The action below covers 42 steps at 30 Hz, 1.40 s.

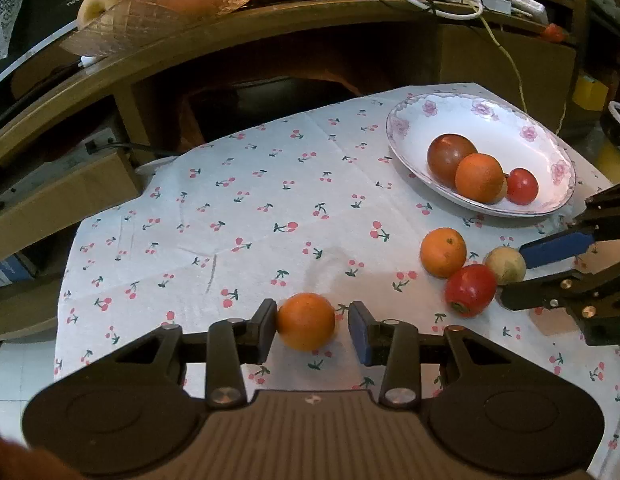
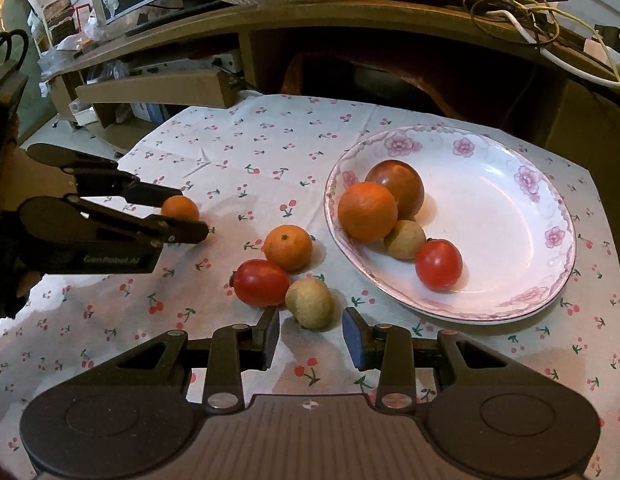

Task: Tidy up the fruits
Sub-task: 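Withdraw from the plate and grasp another orange with the left tool, then grasp the pale round fruit with the right tool while the left tool holds the orange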

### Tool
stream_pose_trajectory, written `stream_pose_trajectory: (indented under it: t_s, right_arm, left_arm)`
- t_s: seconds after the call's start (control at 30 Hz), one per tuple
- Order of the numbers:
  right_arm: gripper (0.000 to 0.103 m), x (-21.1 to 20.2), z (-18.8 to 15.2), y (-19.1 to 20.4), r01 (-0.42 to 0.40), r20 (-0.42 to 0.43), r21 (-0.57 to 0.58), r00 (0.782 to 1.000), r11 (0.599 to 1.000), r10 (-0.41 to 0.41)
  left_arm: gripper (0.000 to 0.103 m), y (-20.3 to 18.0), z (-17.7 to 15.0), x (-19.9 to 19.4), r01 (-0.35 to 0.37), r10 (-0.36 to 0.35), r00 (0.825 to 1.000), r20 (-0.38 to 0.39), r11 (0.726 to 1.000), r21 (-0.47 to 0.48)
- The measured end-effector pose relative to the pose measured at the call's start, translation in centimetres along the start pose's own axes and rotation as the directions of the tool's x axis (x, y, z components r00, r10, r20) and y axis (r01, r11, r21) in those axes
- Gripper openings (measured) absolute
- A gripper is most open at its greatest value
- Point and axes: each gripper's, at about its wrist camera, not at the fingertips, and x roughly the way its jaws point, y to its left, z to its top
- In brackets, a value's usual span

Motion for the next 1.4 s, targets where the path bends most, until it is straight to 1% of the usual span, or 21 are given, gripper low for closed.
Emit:
stream_pose_trajectory:
  t_s: [0.2, 0.4, 0.43, 0.47, 0.53, 0.63, 0.7, 0.83, 0.9, 1.1, 1.23, 1.4]
  right_arm:
    - [0.038, 0.5, 0.1, 0.1, -0.001, 0.018, -0.009, 1.0, 1.0, 0.002]
    - [0.039, 0.8, 0.5, 0.5, 0.014, 0.024, -0.024, 1.0, 1.0, -0.013]
    - [0.039, 0.8, 0.5, 0.6, 0.019, 0.021, -0.027, 1.0, 0.999, -0.018]
    - [0.035, 0.8, 0.6, 0.7, 0.024, 0.016, -0.032, 1.0, 0.999, -0.024]
    - [0.027, 0.7, 0.6, 0.8, 0.015, 0.008, -0.033, 1.0, 0.999, -0.015]
    - [0.027, 0.5, 0.6, 1.1, 0.024, 0.001, -0.035, 1.0, 0.999, -0.024]
    - [0.027, 0.2, 0.4, 1.1, 0.013, -0.003, -0.032, 1.0, 0.999, -0.013]
    - [0.027, -1.3, -0.4, 1.0, 0.008, -0.003, -0.016, 1.0, 1.0, -0.008]
    - [0.027, -2.2, -1.0, 1.1, 0.011, -0.001, -0.007, 1.0, 1.0, -0.011]
    - [0.027, -3.9, -3.4, 1.9, 0.035, -0.017, -0.008, 0.999, 0.999, -0.035]
    - [0.027, -4.0, -4.6, 1.9, 0.055, -0.032, 0.006, 0.998, 0.998, -0.055]
    - [0.028, -4.3, -5.3, 1.8, 0.046, -0.023, 0.006, 0.999, 0.999, -0.046]
  left_arm:
    - [0.045, -0.1, -0.1, 0.1, 0.001, -0.001, 1.0, 0.001, 1.0, 0.003]
    - [0.045, 0.1, -0.3, 0.2, 0.007, -0.007, 1.0, 0.009, 1.0, -0.004]
    - [0.044, 0.0, -0.3, 0.2, 0.006, -0.006, 1.0, 0.01, 1.0, -0.003]
    - [0.042, -0.1, -0.3, 0.1, 0.004, -0.004, 1.0, 0.01, 1.0, 0.002]
    - [0.036, -0.2, -0.4, 0.0, -0.001, 0.001, 1.0, 0.011, 1.0, 0.009]
    - [0.036, -0.2, -0.5, -0.3, 0.02, -0.02, 1.0, 0.008, 1.0, 0.0]
    - [0.036, -0.6, -0.8, -0.9, 0.024, -0.024, 1.0, 0.004, 1.0, 0.01]
    - [0.036, -1.3, -1.6, -2.4, 0.047, -0.047, 0.999, -0.019, 0.999, 0.019]
    - [0.036, -2.0, -2.2, -3.3, 0.077, -0.076, 0.997, -0.033, 0.997, 0.011]
    - [0.036, -5.0, -3.3, -5.1, 0.14, -0.138, 0.989, -0.047, 0.988, 0.06]
    - [0.036, -6.3, -3.5, -4.9, 0.158, -0.154, 0.987, -0.053, 0.984, 0.079]
    - [0.036, -7.2, -3.7, -4.6, 0.145, -0.14, 0.988, -0.058, 0.984, 0.104]
